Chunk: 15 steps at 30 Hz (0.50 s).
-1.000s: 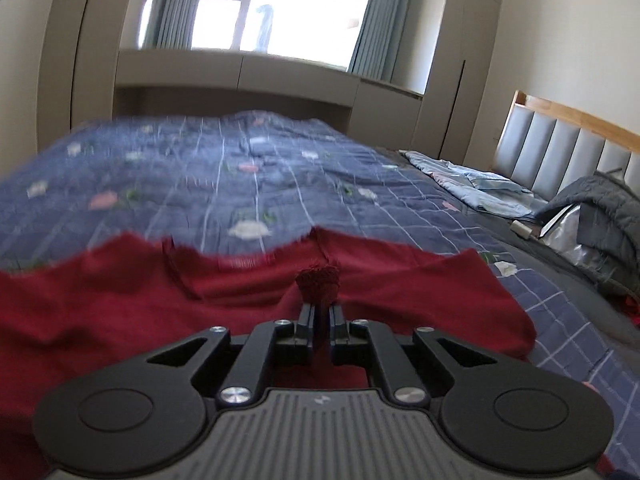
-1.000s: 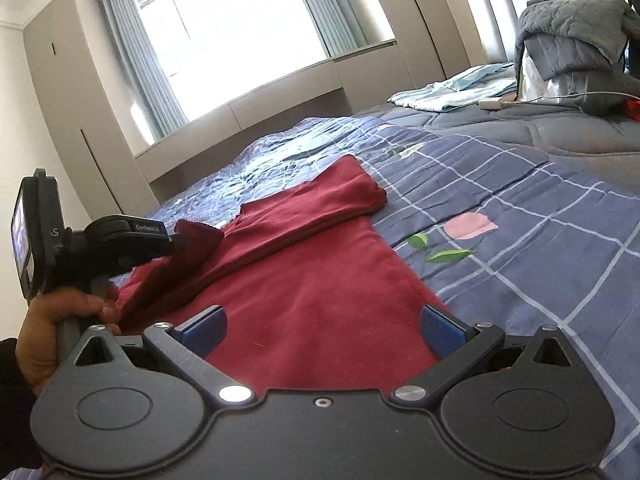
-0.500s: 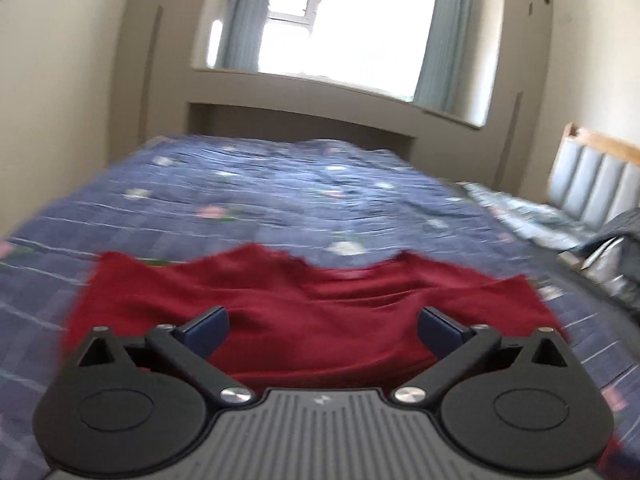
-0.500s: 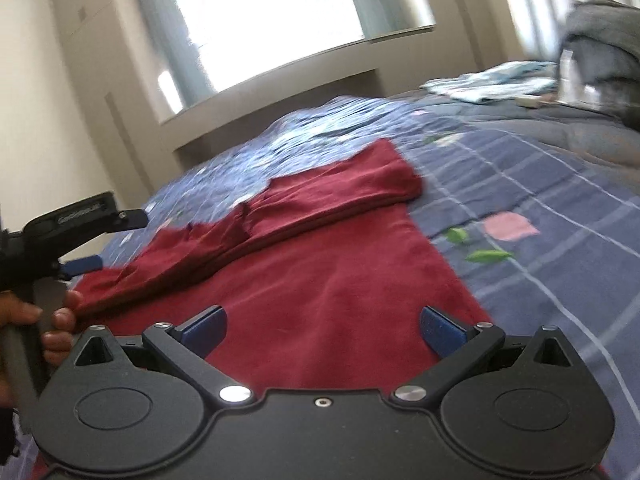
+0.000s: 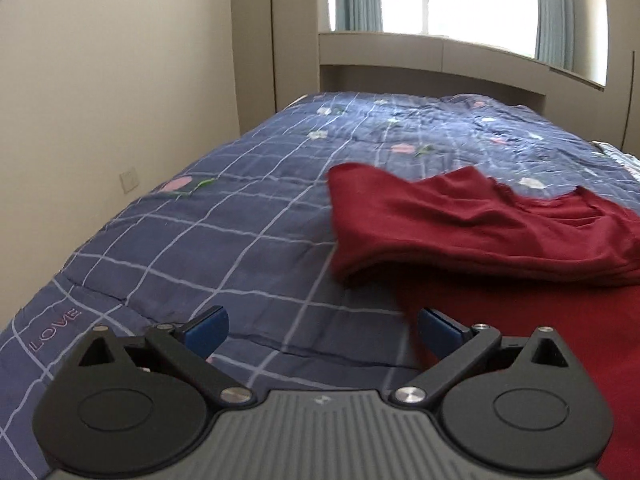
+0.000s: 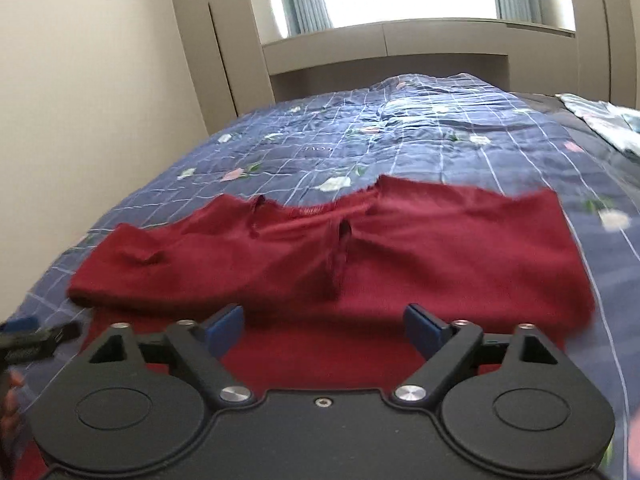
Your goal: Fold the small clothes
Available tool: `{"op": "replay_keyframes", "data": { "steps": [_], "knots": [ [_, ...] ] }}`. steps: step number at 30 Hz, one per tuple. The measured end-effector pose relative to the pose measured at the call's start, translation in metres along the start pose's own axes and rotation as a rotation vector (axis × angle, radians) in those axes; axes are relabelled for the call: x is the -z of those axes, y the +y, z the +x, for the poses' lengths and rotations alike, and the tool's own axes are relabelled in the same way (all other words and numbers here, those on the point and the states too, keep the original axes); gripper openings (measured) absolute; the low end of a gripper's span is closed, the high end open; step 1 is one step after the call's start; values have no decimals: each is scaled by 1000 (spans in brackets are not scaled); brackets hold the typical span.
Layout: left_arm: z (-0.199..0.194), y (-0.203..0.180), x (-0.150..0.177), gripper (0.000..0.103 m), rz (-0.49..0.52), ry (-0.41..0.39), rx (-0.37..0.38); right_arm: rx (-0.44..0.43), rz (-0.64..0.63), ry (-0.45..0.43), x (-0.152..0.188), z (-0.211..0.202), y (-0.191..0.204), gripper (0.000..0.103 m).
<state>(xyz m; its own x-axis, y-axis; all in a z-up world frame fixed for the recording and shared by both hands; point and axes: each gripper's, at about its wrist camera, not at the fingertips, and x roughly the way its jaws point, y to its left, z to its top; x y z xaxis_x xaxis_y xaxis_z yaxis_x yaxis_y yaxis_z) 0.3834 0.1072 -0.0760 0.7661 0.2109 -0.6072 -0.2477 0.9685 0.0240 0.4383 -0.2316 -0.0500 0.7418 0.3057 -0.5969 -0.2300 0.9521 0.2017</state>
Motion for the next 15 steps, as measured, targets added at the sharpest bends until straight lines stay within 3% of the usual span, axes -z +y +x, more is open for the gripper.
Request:
{"op": "replay_keyframes", "data": {
  "steps": [4,7,8,11,15],
  "knots": [
    [9,0,-4,103,16,5,30,3,61,78,-25,39,-3,66],
    [13,-5,-6,102,38,4,48,37,81,107,-35,55,-5,28],
    [15,-6,-7,102,44,1,54,32,84,114,-39,59,-5,11],
    [16,-8,-9,102,53,-15,67,-20,80,93,-53,58,0,6],
    [17,-11,-15,102,51,-43,70,-107,74,-30,-94,33,13,5]
  ]
}}
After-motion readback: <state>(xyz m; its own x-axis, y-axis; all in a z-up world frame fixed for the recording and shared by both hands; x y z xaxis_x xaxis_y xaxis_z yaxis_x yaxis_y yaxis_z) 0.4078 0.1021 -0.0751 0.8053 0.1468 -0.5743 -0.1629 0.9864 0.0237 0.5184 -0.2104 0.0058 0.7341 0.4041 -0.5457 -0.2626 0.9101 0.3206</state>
